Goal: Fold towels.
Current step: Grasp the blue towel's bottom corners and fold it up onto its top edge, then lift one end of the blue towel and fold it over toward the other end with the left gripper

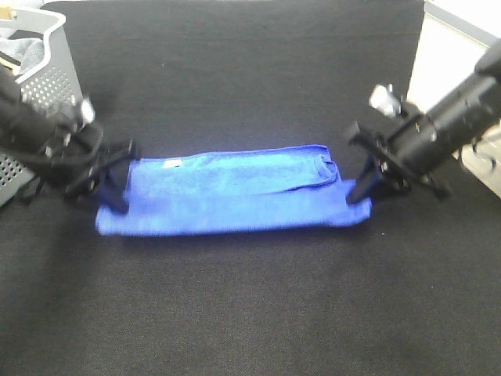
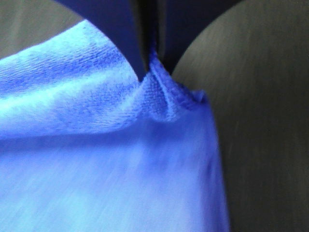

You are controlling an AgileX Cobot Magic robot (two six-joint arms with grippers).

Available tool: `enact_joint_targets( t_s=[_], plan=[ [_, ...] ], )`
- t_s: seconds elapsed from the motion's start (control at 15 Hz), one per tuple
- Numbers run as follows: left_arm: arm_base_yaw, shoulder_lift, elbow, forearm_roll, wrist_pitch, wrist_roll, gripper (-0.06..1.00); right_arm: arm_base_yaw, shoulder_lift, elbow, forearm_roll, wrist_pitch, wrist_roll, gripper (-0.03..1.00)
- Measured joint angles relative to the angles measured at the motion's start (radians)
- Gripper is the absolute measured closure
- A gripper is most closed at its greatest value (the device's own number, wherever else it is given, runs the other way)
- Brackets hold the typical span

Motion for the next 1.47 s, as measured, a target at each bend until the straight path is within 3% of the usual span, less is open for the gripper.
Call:
enact_joint_targets(
  t_s=[0.47, 0.8, 0.87, 1.0, 1.07, 1.13, 1.2, 1.47],
  plan=[
    [0.001, 0.155, -0.329, 0.15, -0.001, -0.127, 0.94, 0.0, 0.191, -0.383, -0.085, 0.038, 0.081, 0.97],
    [0.001, 0.249, -0.392, 0.179, -0.032, -0.14, 0.93, 0.0, 0.297, -0.459, -0.089, 0.028, 0.084, 0.94],
    [0.001, 0.259, -0.392, 0.179, -0.047, -0.141, 0.92, 0.0, 0.305, -0.459, -0.089, 0.026, 0.084, 0.89],
    [0.001, 0.264, -0.393, 0.182, -0.067, -0.145, 0.77, 0.0, 0.311, -0.459, -0.089, 0.024, 0.084, 0.61],
    [0.001, 0.264, -0.393, 0.182, -0.074, -0.147, 0.54, 0.0, 0.311, -0.46, -0.088, 0.03, 0.084, 0.35],
    [0.001, 0.264, -0.393, 0.184, -0.074, -0.147, 0.46, 0.0, 0.311, -0.46, -0.088, 0.031, 0.084, 0.28],
    [0.001, 0.264, -0.393, 0.186, -0.073, -0.147, 0.29, 0.0, 0.311, -0.46, -0.092, 0.042, 0.084, 0.19],
    [0.002, 0.264, -0.393, 0.222, -0.041, -0.147, 0.22, 0.0, 0.278, -0.46, -0.116, 0.083, 0.098, 0.15]
  ],
)
